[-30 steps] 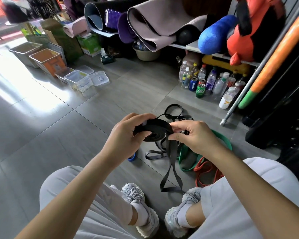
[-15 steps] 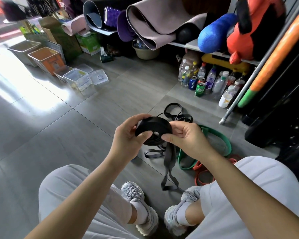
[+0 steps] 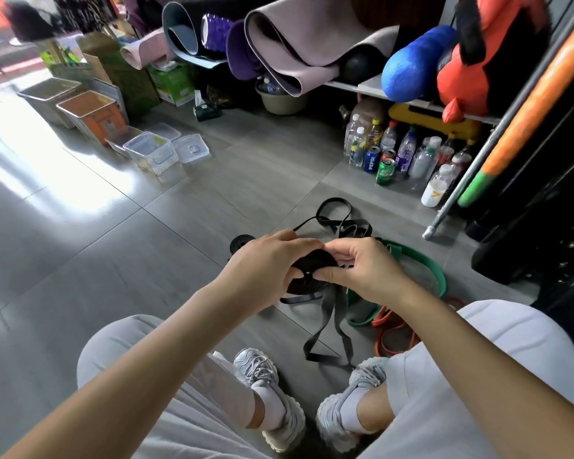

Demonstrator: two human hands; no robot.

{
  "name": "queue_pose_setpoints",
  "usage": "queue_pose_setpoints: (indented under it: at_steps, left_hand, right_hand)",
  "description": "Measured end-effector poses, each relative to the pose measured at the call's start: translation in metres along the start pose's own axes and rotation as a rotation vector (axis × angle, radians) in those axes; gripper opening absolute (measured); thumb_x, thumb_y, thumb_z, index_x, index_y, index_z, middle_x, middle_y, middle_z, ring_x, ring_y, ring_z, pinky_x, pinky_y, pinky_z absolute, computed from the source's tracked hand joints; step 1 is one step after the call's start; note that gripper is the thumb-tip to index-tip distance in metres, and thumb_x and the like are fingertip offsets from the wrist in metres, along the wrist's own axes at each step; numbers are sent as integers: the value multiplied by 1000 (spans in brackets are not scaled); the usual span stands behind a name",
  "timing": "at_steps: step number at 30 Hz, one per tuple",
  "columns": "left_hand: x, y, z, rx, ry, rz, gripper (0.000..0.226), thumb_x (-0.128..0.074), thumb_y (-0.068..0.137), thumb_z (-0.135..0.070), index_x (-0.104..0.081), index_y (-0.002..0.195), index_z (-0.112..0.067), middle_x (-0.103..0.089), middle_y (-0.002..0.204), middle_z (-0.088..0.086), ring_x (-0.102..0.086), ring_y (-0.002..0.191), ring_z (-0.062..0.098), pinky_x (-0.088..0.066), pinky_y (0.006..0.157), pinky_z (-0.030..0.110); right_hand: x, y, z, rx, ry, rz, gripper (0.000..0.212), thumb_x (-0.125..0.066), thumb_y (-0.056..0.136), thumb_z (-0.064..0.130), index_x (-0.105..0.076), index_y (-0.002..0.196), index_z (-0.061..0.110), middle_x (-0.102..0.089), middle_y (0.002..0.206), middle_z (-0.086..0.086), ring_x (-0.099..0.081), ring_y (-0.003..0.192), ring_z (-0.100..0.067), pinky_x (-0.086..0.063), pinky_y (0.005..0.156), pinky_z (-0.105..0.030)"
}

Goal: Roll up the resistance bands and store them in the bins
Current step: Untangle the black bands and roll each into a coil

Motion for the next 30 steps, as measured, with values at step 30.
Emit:
queue_pose_setpoints:
  at_steps: [30]
  left_hand:
    - [5,-9,-6,-51,188,-68,84,-72,78,-31,-21,144,-33,-39,139,-4,-46,120,23,-50,89,39]
  right_hand:
    - [1,-1,-3,11,-83,-39,28,-78,73,8,-72,97,19,-71,82,14,-67,76,2,-52,77,-17]
Point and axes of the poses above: each hand's wrist, its own y-axis towards the middle knuckle, its own x-axis out of the back of the hand, z = x × y, the point moved 2 cm from there along y, towards the middle knuckle
